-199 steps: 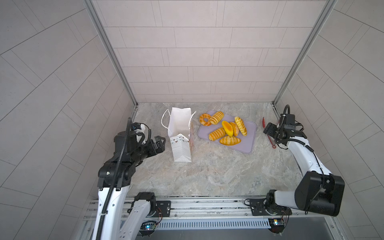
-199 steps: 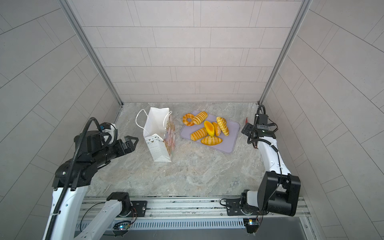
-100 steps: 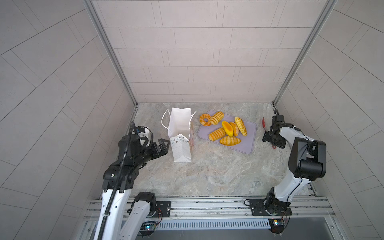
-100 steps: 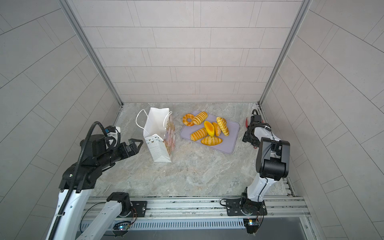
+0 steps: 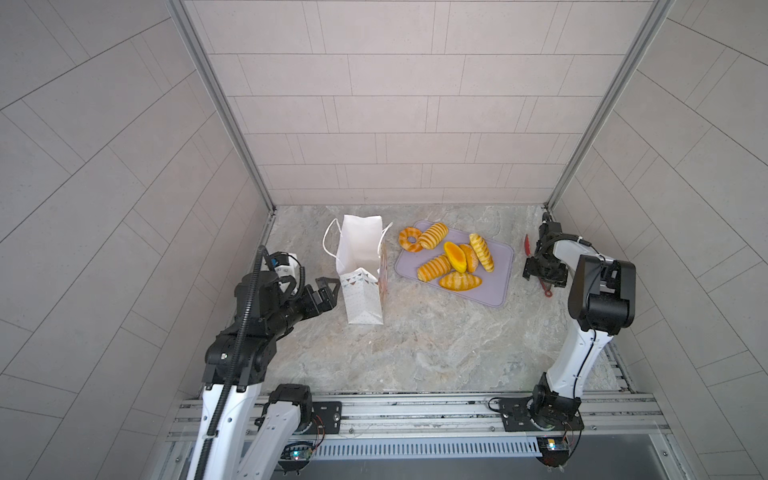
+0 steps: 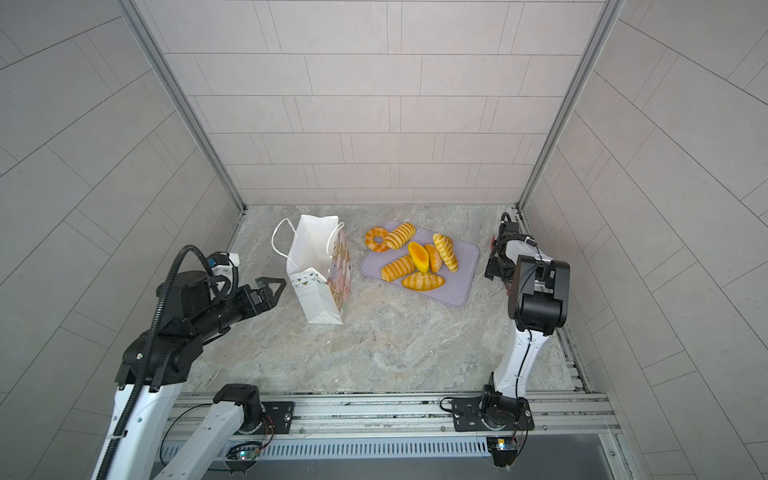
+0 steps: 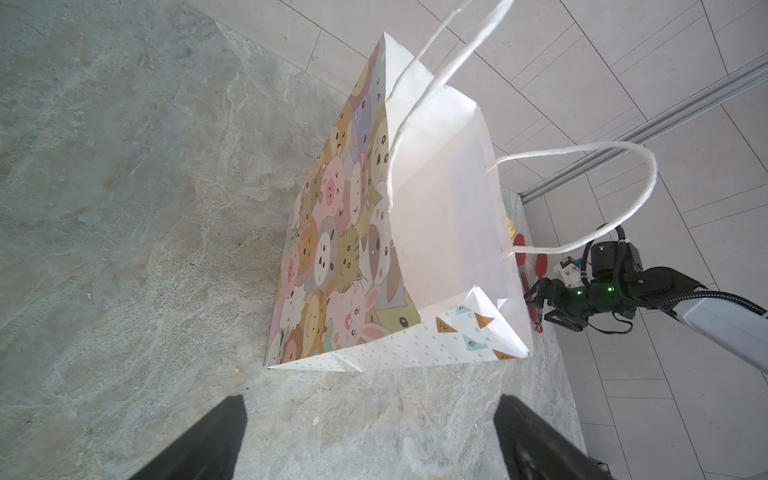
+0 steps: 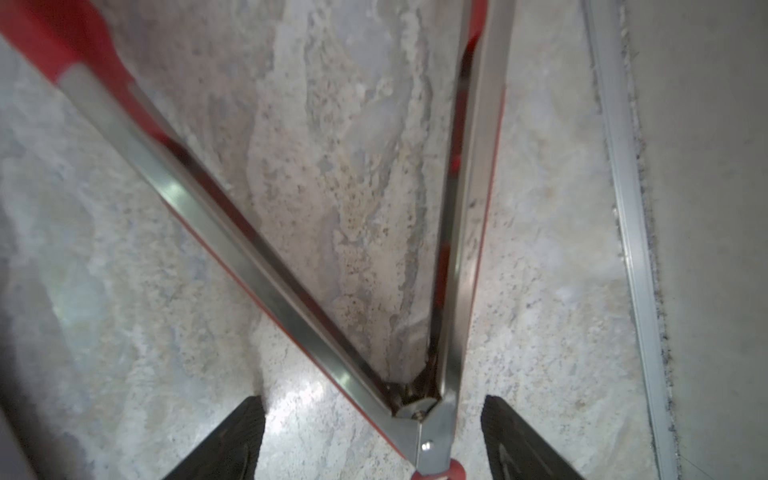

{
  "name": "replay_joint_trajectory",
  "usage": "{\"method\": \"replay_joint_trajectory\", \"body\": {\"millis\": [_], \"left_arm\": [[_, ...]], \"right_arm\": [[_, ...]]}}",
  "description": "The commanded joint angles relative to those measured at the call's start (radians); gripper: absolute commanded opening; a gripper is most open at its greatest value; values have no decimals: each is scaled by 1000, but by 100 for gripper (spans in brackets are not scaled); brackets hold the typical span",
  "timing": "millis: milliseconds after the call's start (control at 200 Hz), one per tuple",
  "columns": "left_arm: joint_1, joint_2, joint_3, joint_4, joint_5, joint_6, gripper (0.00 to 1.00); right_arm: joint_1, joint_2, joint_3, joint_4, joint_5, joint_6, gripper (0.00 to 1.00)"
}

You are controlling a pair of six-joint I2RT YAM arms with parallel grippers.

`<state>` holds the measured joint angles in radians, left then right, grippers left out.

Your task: Place the fake bread into the paper bag

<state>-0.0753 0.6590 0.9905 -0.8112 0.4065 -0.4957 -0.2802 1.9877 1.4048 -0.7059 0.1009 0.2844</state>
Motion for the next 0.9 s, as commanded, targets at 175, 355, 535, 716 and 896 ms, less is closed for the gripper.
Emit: {"method": "replay_joint_trajectory", "body": {"millis": [175, 355, 535, 716, 896], "left_arm": [[-6, 4, -2, 20, -24, 5, 100], [-4, 9, -5, 19, -38, 10, 100], [-6, 19, -8, 28, -39, 9, 100], [-5, 20, -5, 26, -38, 11, 100], [-6, 14, 2, 9, -50, 17, 100]], "right_arm": [[-24, 106, 122, -69, -38, -29, 80], [-24, 159, 192, -93, -78, -20, 68], [-23, 161, 189, -72, -136, 32, 63], [-7, 162, 177, -54, -149, 70, 68], [-2, 178, 207, -81, -84, 42, 73]]}}
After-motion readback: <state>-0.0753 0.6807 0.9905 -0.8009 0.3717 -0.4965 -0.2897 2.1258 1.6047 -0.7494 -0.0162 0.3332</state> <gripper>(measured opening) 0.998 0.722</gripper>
